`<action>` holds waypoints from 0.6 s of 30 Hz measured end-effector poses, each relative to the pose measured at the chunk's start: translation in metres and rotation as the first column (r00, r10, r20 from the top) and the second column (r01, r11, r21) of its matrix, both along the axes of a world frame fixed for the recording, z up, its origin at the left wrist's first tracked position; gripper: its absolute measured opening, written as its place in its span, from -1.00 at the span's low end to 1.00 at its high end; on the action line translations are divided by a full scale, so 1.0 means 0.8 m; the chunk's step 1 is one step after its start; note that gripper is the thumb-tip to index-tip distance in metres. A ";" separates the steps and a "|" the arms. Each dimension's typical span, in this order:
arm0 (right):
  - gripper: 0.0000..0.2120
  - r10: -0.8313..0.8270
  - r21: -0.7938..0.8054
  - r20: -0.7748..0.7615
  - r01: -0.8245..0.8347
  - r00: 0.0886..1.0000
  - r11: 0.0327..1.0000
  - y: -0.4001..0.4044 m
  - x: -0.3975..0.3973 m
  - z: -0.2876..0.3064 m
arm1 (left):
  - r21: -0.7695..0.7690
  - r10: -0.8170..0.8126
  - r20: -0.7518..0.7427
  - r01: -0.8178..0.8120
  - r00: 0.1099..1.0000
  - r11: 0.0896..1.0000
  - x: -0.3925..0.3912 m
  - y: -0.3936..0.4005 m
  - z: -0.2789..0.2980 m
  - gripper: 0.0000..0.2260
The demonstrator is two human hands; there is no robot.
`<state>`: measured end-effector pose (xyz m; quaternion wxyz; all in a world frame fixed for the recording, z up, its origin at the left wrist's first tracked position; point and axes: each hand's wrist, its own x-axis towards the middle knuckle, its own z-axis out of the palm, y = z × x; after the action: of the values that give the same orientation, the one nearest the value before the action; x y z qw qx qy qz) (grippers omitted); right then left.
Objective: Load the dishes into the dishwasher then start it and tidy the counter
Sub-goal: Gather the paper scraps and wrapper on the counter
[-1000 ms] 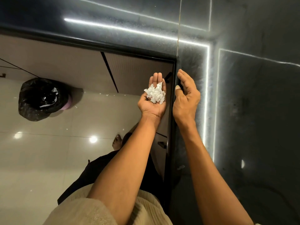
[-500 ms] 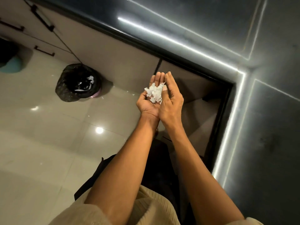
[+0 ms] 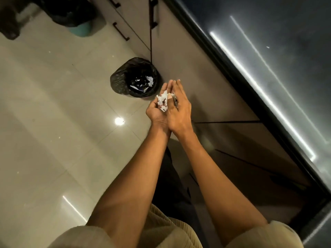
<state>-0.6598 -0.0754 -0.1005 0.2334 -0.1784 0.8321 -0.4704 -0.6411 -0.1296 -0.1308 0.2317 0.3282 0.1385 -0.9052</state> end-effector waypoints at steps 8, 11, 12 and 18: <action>-0.53 0.077 0.079 0.314 -0.107 0.946 0.991 -0.151 -0.045 -0.125 | -0.054 0.110 0.302 -0.099 0.947 0.994 -0.035 -0.138 -0.132 -0.57; -0.69 0.072 0.100 0.384 -0.119 0.920 0.988 -0.195 -0.067 -0.198 | -0.064 0.076 0.455 -0.053 0.887 0.997 -0.051 -0.186 -0.192 -0.60; -0.74 0.093 0.093 0.402 -0.142 0.911 0.985 -0.211 -0.076 -0.232 | -0.060 0.058 0.478 -0.033 0.876 0.998 -0.057 -0.205 -0.215 -0.62; -0.76 0.104 0.056 0.529 -0.157 0.842 0.986 -0.283 -0.125 -0.423 | -0.073 -0.137 0.505 0.200 0.852 0.977 -0.090 -0.295 -0.351 -0.65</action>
<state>-0.7600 -0.3017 -0.4387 0.4914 -0.0883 0.7446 -0.4432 -0.7132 -0.3653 -0.4113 0.1990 0.5460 -0.0108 -0.8137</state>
